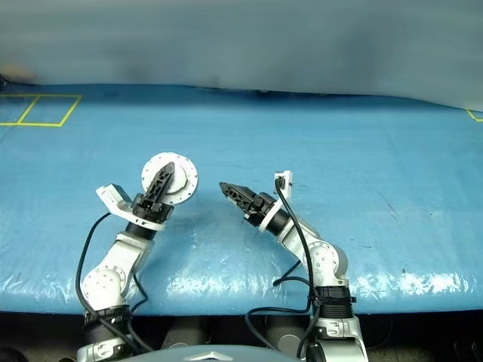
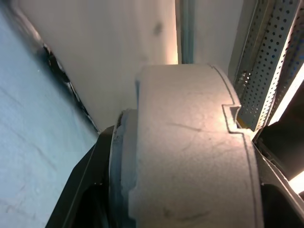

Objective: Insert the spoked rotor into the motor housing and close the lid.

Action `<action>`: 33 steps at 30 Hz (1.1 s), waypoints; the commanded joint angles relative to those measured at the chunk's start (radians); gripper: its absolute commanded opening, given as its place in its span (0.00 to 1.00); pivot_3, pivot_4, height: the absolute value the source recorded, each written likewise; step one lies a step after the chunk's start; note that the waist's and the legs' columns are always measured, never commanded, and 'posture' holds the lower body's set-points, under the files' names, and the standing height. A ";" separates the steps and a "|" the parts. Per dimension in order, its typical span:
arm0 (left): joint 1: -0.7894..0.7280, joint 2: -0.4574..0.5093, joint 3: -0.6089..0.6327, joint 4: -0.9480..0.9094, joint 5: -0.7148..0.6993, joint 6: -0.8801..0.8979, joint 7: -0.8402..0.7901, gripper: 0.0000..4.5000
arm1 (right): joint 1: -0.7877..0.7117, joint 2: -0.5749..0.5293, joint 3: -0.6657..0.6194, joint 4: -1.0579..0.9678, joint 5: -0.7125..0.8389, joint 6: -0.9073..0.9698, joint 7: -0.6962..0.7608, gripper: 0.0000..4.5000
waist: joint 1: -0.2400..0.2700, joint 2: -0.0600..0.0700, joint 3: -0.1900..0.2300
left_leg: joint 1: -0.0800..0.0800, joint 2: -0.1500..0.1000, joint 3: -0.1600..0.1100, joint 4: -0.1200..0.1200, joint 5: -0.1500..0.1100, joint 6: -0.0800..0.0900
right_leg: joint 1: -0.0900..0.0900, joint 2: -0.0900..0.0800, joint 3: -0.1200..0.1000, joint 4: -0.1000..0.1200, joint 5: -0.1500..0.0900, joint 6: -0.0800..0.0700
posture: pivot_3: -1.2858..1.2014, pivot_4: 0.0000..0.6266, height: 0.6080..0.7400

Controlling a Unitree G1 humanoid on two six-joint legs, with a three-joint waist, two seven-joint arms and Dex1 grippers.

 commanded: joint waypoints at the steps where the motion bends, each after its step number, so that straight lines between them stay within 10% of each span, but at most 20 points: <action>1: -0.107 0.013 0.045 0.090 0.044 -0.048 0.140 0.54 | 0.010 0.004 0.002 -0.036 -0.001 -0.023 0.008 0.77 | 0.001 0.000 0.000 | 0.000 0.000 -0.001 0.000 0.000 0.000 | 0.000 0.000 0.000 0.000 0.000 0.000 | 0.52 0.24 1.00; 25: -0.333 -0.015 0.150 0.482 0.284 -0.226 0.316 0.54 | 0.018 -0.003 0.041 -0.043 -0.057 -0.062 0.020 0.77 | -0.003 0.000 0.000 | 0.000 -0.002 -0.003 0.000 0.001 -0.002 | 0.001 -0.001 -0.001 0.000 0.002 -0.002 | 0.52 0.24 1.00; 33: -0.255 -0.007 0.172 0.388 0.350 -0.272 0.426 0.99 | 0.012 -0.006 0.051 -0.029 -0.070 -0.066 0.031 0.78 | -0.016 0.000 0.000 | 0.008 -0.001 -0.003 0.000 0.001 -0.002 | 0.009 0.000 -0.001 0.000 -0.001 0.002 | 0.52 0.24 1.00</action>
